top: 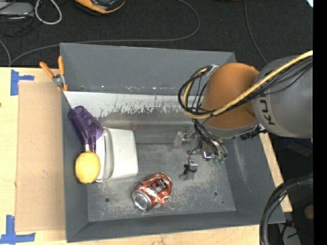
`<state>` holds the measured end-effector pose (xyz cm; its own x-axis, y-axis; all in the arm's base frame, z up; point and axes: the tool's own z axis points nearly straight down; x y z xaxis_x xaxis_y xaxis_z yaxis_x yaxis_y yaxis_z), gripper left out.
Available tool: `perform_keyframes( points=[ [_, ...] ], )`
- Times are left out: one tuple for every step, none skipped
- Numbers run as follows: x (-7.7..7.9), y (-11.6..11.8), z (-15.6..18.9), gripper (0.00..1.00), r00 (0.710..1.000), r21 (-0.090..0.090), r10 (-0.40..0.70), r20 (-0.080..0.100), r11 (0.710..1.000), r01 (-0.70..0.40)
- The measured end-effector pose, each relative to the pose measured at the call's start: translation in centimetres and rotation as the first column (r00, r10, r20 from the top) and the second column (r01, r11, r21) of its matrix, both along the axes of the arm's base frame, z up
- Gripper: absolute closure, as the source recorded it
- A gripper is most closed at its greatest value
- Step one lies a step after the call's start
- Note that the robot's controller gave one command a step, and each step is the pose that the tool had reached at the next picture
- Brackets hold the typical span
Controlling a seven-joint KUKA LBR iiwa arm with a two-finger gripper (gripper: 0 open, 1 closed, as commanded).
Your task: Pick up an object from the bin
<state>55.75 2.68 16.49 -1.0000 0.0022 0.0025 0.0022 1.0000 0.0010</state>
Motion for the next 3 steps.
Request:
perform_keyframes(
  points=[
    [0.0,0.0,0.0,0.0,1.0,0.0,0.0,0.0,1.0,0.0],
    [-2.0,2.4,-9.6,1.0,0.996,0.001,0.094,-0.003,0.996,-0.094],
    [-2.0,2.4,-9.6,1.0,0.996,0.001,0.093,-0.003,0.996,-0.093]
  ],
)
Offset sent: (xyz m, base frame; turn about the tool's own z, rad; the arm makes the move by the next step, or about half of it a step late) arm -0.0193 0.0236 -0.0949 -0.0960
